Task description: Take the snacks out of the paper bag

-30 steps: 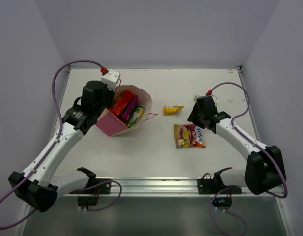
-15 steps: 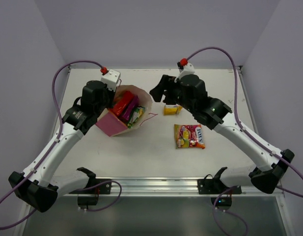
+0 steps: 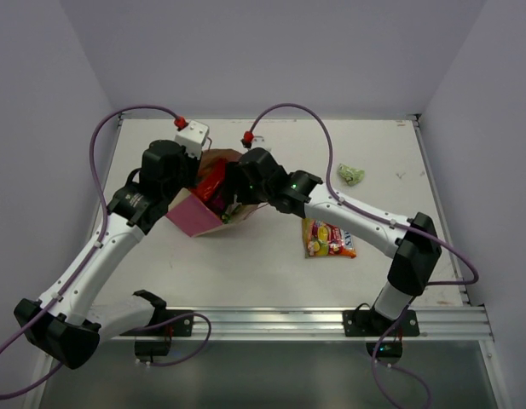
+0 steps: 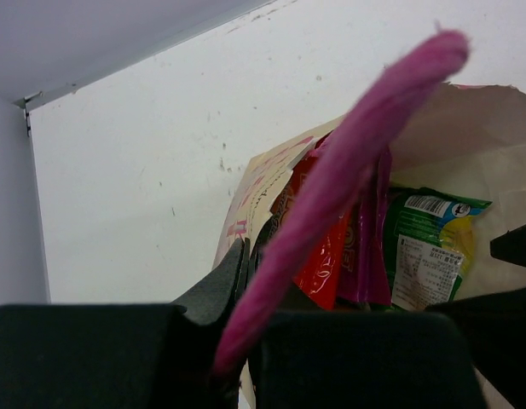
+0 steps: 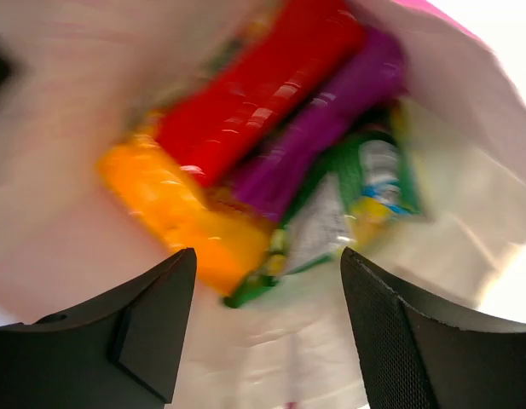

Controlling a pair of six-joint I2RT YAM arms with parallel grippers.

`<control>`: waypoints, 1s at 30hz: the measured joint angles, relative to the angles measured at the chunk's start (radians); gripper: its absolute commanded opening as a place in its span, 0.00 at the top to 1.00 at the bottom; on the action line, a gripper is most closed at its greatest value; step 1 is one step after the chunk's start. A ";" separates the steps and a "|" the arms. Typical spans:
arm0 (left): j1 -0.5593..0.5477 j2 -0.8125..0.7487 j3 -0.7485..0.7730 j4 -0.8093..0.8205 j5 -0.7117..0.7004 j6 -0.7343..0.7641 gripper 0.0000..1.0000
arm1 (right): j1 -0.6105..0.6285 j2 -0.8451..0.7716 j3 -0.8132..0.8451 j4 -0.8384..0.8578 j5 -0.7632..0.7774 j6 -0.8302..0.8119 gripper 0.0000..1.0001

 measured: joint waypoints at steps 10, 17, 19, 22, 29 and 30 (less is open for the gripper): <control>0.000 -0.006 -0.003 0.001 0.014 0.000 1.00 | -0.003 0.004 -0.054 -0.047 0.130 0.096 0.29; 0.000 -0.012 -0.004 0.000 0.023 0.000 1.00 | -0.024 0.071 -0.038 -0.047 0.116 0.133 0.31; -0.001 -0.012 -0.004 0.000 0.028 0.000 1.00 | -0.027 0.096 -0.023 -0.048 0.110 0.136 0.32; -0.003 -0.012 -0.005 0.000 0.030 0.000 1.00 | -0.028 0.127 0.001 -0.048 0.096 0.135 0.43; -0.002 -0.012 -0.006 -0.003 0.026 0.000 1.00 | -0.034 0.160 0.014 -0.064 0.092 0.129 0.96; -0.002 -0.012 -0.006 -0.003 0.025 0.000 1.00 | -0.034 0.160 0.014 -0.064 0.093 0.128 1.00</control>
